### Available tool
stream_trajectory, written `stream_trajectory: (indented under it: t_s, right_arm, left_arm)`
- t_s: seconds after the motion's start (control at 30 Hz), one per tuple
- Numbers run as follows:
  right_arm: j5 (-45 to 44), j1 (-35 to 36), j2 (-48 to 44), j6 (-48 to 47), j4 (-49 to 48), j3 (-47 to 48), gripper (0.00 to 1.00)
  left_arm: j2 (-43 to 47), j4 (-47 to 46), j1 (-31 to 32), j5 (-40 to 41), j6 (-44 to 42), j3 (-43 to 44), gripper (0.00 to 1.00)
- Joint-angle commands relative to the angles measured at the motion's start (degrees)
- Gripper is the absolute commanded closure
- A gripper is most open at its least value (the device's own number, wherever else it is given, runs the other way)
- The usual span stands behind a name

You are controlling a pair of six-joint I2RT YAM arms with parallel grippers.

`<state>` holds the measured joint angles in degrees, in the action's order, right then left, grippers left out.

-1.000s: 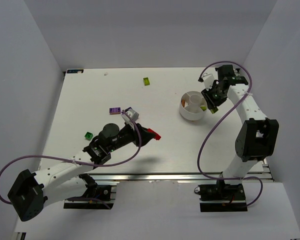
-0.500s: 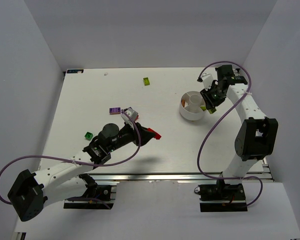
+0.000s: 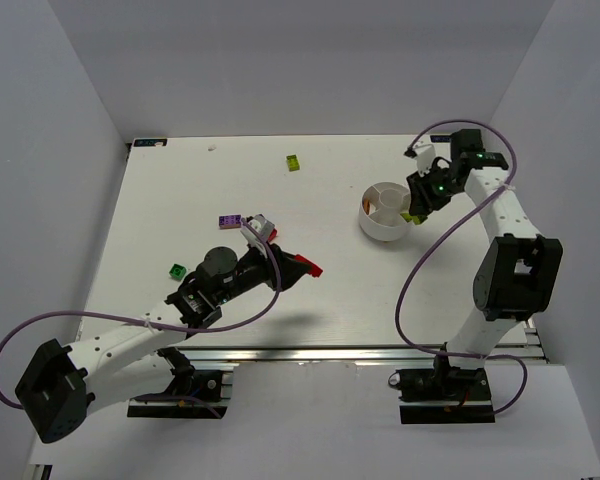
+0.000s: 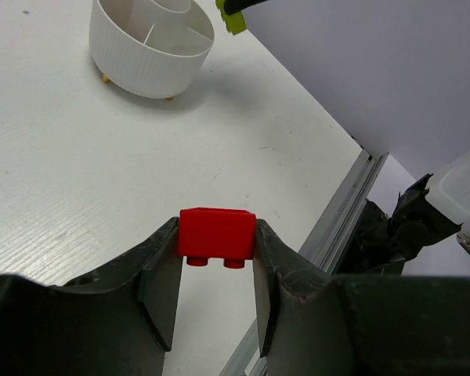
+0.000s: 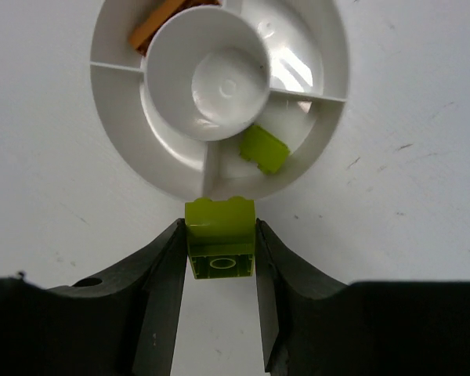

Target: Sort the legos into containers by color

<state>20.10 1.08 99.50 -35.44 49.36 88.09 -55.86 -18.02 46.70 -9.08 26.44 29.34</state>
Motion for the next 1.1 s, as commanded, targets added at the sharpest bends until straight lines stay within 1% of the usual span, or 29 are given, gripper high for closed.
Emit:
stream_trajectory:
  t_s: [0.0,0.03,0.07,0.13,0.33,0.37,0.43,0.5,0.63,0.8,0.87,0.9,0.93,0.97,1.0,1.07]
  right_arm:
    - [15.9,-6.4,-2.3,-1.3,-6.9,-0.2,1.00]
    - [19.8,-7.2,-2.4,-1.3,-8.1,-0.6,1.00]
    - [20.8,-7.8,-2.3,-0.8,-10.8,-0.9,1.00]
    - [23.0,-8.9,-1.3,0.5,-12.4,-1.1,1.00]
    - [22.5,-9.2,1.7,16.4,-19.9,-1.7,1.00]
    - [21.7,-9.2,1.8,21.6,-21.0,-2.2,1.00]
    - [19.7,-9.1,2.1,26.5,-24.7,-3.6,1.00]
    - [18.0,-9.0,2.9,31.3,-25.0,-4.0,1.00]
    - [15.1,-9.0,3.9,35.0,-24.9,-5.0,1.00]
    - [16.0,-9.0,3.7,37.2,-25.8,-8.0,1.00]
    - [15.8,-9.0,3.7,37.2,-26.8,-8.6,0.95]
    - [15.6,-9.0,3.7,37.2,-26.9,-9.1,0.90]
    - [15.4,-9.0,3.8,37.1,-26.9,-9.2,0.79]
    - [15.5,-8.9,3.9,37.1,-27.0,-9.3,0.76]
    - [15.7,-9.0,3.9,37.1,-27.0,-9.3,0.68]
    - [15.7,-9.0,3.9,37.1,-27.0,-9.2,0.64]
  left_arm:
    - [2.1,-1.0,0.1,0.9,1.1,-0.6,1.00]
    - [2.3,-1.1,0.1,0.8,1.2,-0.8,1.00]
    - [2.4,-1.1,0.1,0.9,1.4,-1.0,1.00]
    - [2.5,-1.3,0.1,0.8,1.6,-1.0,1.00]
    - [1.7,-0.1,0.1,1.2,1.8,0.4,1.00]
    - [1.6,-0.3,0.1,1.5,2.0,0.4,1.00]
    - [1.5,-0.8,0.2,1.5,2.5,0.3,1.00]
    - [1.4,-1.2,0.1,1.8,3.0,0.2,1.00]
    - [1.0,-1.2,0.1,1.9,3.4,0.4,1.00]
    - [0.3,-1.1,0.2,1.8,3.2,1.0,1.00]
    - [0.0,-1.1,0.1,1.6,3.1,1.3,1.00]
    - [-0.2,-1.1,0.1,1.5,3.0,1.4,1.00]
    - [-0.4,-1.1,0.2,1.6,3.0,1.6,1.00]
    - [-0.6,-1.2,0.1,1.6,2.9,1.9,1.00]
    - [-0.8,-1.4,0.1,1.6,2.9,2.0,1.00]
    - [-1.1,-1.7,0.1,1.8,3.1,2.1,1.00]
